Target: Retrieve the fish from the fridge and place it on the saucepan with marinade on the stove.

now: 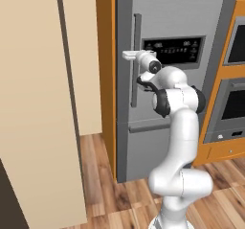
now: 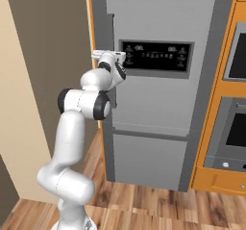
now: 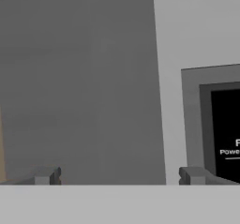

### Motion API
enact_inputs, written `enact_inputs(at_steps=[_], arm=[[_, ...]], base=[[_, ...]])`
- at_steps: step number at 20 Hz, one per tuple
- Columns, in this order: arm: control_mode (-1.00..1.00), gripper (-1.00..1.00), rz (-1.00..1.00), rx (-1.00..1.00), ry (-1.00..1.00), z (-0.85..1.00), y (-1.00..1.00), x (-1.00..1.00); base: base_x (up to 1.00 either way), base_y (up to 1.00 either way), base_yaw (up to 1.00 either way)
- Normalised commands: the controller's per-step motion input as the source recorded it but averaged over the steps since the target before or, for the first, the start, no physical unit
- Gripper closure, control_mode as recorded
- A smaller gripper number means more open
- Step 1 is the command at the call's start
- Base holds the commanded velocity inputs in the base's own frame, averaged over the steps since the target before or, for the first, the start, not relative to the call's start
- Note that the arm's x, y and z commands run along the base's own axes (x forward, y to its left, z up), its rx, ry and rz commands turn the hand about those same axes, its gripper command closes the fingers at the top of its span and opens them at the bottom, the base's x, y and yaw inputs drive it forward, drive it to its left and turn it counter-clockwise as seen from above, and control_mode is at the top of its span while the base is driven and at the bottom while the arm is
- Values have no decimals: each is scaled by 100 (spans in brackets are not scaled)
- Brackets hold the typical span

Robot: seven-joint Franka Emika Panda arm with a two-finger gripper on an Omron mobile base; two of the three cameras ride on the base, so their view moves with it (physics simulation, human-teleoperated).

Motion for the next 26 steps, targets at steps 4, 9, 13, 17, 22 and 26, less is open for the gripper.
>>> enact_inputs(at_steps=[4,9,13,17,22,26], arm=[[-100,-100,0,0,0,0,-2,0],[-100,-100,0,0,0,0,-6,0],[-100,-100,0,0,3,-1,6,-5],[-100,-100,0,-1,6,-9,48,-6],[-100,-100,4,-1,5,-5,36,-3],[-100,-100,0,0,1,0,1,0]], base=[[0,0,0],[0,0,0],[0,0,0],[0,0,0],[0,0,0],[0,0,0]])
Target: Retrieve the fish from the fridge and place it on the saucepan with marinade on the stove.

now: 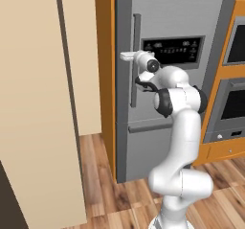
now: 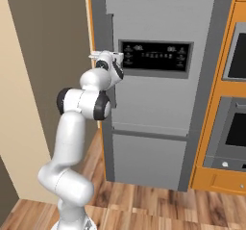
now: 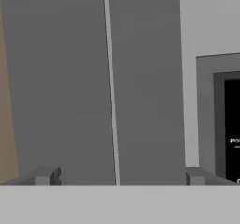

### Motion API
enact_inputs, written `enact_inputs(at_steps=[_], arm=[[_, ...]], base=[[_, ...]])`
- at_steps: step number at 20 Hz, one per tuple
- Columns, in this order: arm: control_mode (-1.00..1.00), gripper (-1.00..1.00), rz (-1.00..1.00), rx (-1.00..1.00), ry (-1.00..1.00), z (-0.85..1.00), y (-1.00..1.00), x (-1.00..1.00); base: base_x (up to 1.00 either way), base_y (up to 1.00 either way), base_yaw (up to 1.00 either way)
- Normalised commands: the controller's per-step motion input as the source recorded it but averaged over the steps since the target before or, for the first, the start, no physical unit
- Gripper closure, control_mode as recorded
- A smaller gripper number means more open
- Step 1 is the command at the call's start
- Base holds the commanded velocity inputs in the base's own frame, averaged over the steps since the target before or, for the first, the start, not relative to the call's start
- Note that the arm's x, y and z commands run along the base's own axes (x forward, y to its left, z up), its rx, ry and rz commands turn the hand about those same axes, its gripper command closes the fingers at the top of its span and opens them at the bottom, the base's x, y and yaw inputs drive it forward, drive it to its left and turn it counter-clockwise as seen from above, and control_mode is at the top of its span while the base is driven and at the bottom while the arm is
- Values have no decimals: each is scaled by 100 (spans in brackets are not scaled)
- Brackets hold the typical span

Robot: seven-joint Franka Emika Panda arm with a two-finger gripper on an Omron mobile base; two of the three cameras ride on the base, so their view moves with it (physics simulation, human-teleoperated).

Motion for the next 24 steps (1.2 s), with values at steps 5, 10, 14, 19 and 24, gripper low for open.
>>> enact_inputs(at_steps=[5,10,14,19,24], arm=[[-100,-100,0,0,0,0,0,12],[-100,-100,0,0,0,0,1,10],[-100,-100,0,0,0,0,0,0],[-100,100,0,0,0,0,0,0],[-100,100,0,0,0,0,0,0]], base=[[0,0,0],[0,0,0],[0,0,0],[0,0,0],[0,0,0]])
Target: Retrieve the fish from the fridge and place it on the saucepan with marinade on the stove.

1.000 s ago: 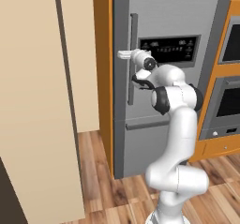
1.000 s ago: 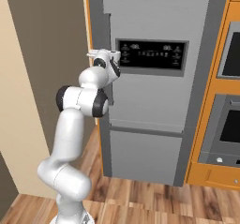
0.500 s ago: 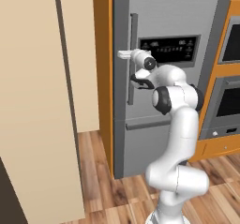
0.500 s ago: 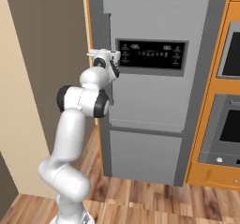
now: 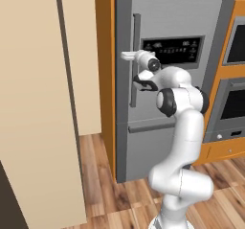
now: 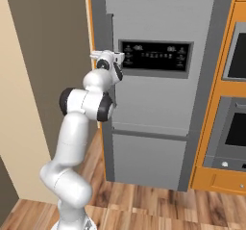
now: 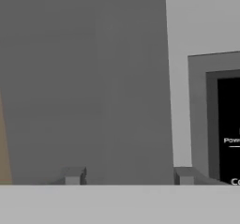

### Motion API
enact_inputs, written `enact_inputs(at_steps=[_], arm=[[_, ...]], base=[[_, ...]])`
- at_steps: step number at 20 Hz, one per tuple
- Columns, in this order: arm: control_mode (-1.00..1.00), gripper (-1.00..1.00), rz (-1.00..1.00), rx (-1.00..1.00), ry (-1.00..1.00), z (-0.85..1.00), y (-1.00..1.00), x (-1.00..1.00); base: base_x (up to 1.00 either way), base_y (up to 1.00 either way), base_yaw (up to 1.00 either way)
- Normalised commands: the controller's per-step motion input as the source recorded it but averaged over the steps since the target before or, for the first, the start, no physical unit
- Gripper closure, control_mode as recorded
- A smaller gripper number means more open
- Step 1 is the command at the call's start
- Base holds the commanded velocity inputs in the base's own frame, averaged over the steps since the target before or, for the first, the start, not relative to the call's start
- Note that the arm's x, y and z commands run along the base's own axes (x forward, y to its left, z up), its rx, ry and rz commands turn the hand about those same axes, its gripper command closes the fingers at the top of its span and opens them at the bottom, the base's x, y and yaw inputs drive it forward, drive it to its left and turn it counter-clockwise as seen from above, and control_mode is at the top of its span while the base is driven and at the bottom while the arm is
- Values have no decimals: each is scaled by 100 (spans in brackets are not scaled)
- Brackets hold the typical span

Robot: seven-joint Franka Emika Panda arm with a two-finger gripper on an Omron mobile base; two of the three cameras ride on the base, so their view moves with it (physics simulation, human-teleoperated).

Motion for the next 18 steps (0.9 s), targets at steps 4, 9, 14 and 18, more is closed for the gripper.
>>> enact_inputs(at_steps=[4,9,14,18], arm=[[-100,100,0,0,0,0,0,0],[-100,100,0,0,0,0,0,0],[-100,100,0,0,0,0,-3,0],[-100,100,0,0,0,1,-9,-13]], base=[[0,0,0],[0,0,0],[0,0,0],[0,0,0]])
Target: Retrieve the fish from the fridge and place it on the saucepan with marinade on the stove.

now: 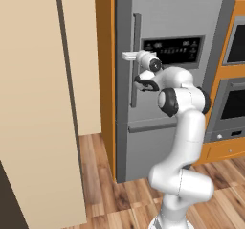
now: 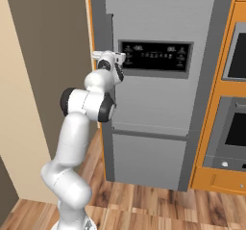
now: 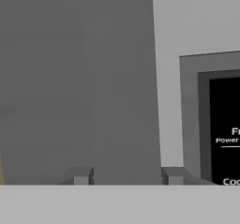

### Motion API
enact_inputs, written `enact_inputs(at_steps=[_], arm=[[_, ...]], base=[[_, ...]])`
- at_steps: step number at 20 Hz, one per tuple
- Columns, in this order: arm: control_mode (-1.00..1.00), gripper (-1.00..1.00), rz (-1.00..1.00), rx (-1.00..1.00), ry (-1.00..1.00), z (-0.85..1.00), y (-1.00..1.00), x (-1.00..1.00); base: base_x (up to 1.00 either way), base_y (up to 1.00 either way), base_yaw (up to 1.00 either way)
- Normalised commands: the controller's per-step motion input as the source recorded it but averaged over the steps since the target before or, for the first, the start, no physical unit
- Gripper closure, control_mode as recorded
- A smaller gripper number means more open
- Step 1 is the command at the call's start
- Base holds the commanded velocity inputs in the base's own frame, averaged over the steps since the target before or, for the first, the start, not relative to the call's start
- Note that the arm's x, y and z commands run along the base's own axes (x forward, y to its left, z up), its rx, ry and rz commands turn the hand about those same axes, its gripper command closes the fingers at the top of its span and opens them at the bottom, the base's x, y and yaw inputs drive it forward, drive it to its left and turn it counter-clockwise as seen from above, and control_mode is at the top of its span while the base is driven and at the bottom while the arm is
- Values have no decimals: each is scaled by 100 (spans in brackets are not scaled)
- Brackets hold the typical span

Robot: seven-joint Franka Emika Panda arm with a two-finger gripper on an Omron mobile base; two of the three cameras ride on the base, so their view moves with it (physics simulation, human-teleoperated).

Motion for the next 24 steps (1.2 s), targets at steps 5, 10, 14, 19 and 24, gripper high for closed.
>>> enact_inputs(at_steps=[5,10,14,19,24], arm=[[-100,100,0,0,3,4,0,-49],[-100,100,0,0,2,2,-24,-87],[-100,100,0,0,0,0,-49,-100],[-100,100,0,1,1,0,-57,-100],[-100,100,0,1,1,0,-65,-100]], base=[[0,0,0],[0,0,0],[0,0,0],[0,0,0],[0,0,0]])
